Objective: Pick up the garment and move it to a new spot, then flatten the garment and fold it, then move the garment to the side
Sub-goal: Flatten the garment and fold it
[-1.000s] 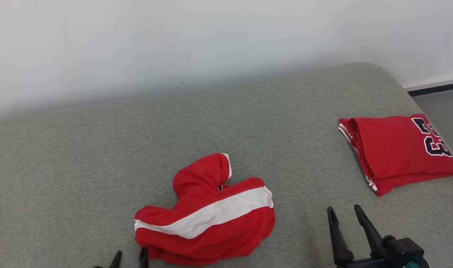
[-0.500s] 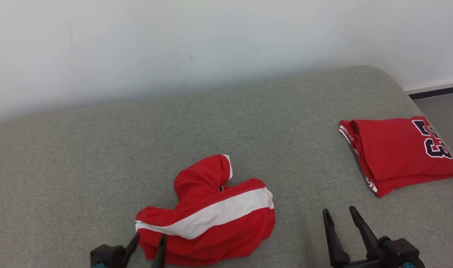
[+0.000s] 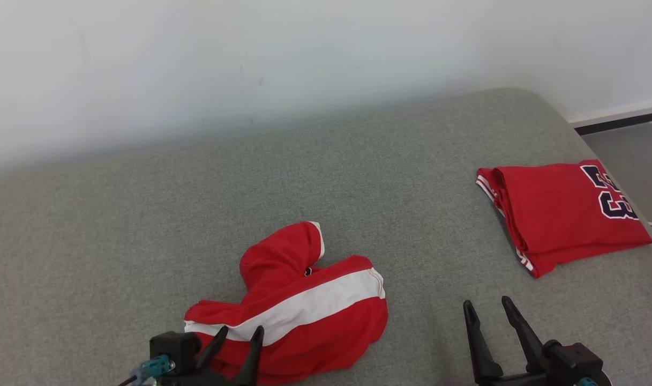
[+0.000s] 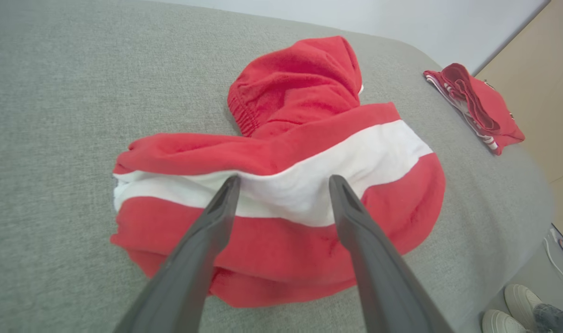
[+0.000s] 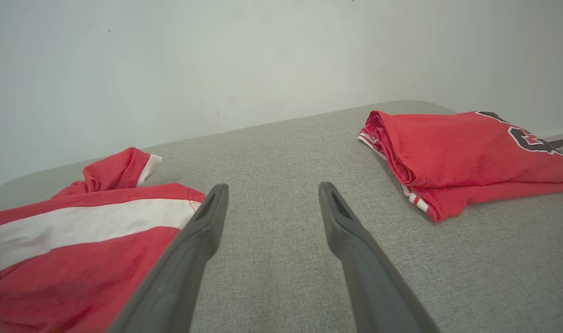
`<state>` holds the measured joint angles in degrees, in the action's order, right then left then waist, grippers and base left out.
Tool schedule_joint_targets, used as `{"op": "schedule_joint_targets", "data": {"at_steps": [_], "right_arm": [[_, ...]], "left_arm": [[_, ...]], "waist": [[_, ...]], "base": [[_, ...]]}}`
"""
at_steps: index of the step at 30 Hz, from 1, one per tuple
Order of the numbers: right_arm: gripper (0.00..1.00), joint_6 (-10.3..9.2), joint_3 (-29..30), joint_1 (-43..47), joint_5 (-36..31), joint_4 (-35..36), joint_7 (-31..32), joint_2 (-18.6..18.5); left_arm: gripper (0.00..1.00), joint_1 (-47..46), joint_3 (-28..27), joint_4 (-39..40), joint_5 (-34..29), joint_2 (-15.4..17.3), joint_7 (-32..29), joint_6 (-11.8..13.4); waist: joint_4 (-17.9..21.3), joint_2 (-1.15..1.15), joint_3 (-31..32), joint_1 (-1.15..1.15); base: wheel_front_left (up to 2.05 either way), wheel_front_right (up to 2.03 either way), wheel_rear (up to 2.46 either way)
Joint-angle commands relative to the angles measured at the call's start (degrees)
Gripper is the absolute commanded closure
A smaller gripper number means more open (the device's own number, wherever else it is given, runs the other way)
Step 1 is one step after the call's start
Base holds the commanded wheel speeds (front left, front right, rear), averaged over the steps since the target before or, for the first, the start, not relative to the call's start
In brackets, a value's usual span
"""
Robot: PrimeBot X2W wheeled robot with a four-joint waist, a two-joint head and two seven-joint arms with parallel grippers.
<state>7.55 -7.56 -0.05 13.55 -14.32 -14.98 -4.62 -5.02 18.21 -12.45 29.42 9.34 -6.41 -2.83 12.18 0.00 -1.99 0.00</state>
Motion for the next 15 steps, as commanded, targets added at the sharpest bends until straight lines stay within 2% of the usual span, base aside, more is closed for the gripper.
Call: {"op": "schedule_joint_targets", "data": {"at_steps": [1,2,4,5,7,8,9,10,12,14,15], "right_arm": [[0.00,-0.16,-0.1,-0.2,0.1,0.1,-0.3,0.0],[0.00,-0.16,0.0,-0.3,0.1,0.1,-0.3,0.0],[0.00,-0.16,0.1,-0.3,0.1,0.2,-0.3,0.0],[0.00,-0.16,0.2,-0.4,0.1,0.2,-0.3,0.0],[0.00,-0.16,0.2,-0.5,0.1,0.3,-0.3,0.0],[0.00,-0.16,0.2,-0.5,0.0,0.3,-0.3,0.0],[0.00,-0.16,0.3,-0.6,0.0,0.4,-0.3,0.1],[0.00,-0.16,0.4,-0.7,0.0,0.4,-0.3,0.1],[0.00,-0.16,0.5,-0.8,-0.1,0.5,-0.3,0.1],[0.00,-0.16,0.4,-0.9,-0.2,0.6,-0.3,0.2],[0.00,-0.16,0.4,-1.0,-0.2,0.6,-0.3,0.2]], "left_arm": [[0.00,-0.7,-0.2,-0.4,0.7,-0.2,-0.2,0.2],[0.01,-1.0,-0.2,-0.6,0.5,-0.2,-0.3,0.4],[0.17,-1.4,-0.2,-1.0,0.7,-0.3,-0.5,0.6],[0.50,-1.5,-0.2,-1.2,0.8,-0.5,-0.5,0.6],[0.63,-2.1,-0.1,-1.3,1.1,-0.7,-0.5,0.5],[0.82,-2.6,-0.1,-1.3,1.2,-0.8,-0.5,0.4],[0.96,-3.1,-0.2,-1.3,1.3,-0.8,-0.2,0.3],[1.00,-3.6,-0.3,-1.4,1.5,-1.0,0.0,0.2],[1.00,-4.9,-0.4,-1.6,1.7,-1.4,0.4,0.2],[0.89,-6.6,-0.7,-2.2,1.8,-1.8,0.8,0.5],[0.88,-7.5,-0.7,-2.7,1.8,-2.1,0.8,0.7]], "waist": [[0.2,0.00,-0.2,0.00],[0.3,0.00,-0.3,0.00],[0.4,0.00,-0.5,0.00],[0.5,0.00,-0.6,0.00],[0.6,0.00,-0.8,0.00],[0.6,0.00,-0.9,0.00],[0.6,0.00,-1.1,0.00],[0.6,0.00,-1.3,0.00],[0.6,0.00,-1.6,0.00],[0.6,0.00,-2.0,0.00],[0.7,0.00,-2.2,0.00]], "base": [[0.00,0.00,0.00],[0.00,0.00,0.00],[0.00,0.00,0.00],[0.00,0.00,0.00],[0.00,0.00,0.00],[0.00,0.00,0.00],[0.00,0.00,0.00],[0.00,0.00,0.00],[0.00,0.00,0.00],[0.00,0.00,0.00],[0.00,0.00,0.00]]}}
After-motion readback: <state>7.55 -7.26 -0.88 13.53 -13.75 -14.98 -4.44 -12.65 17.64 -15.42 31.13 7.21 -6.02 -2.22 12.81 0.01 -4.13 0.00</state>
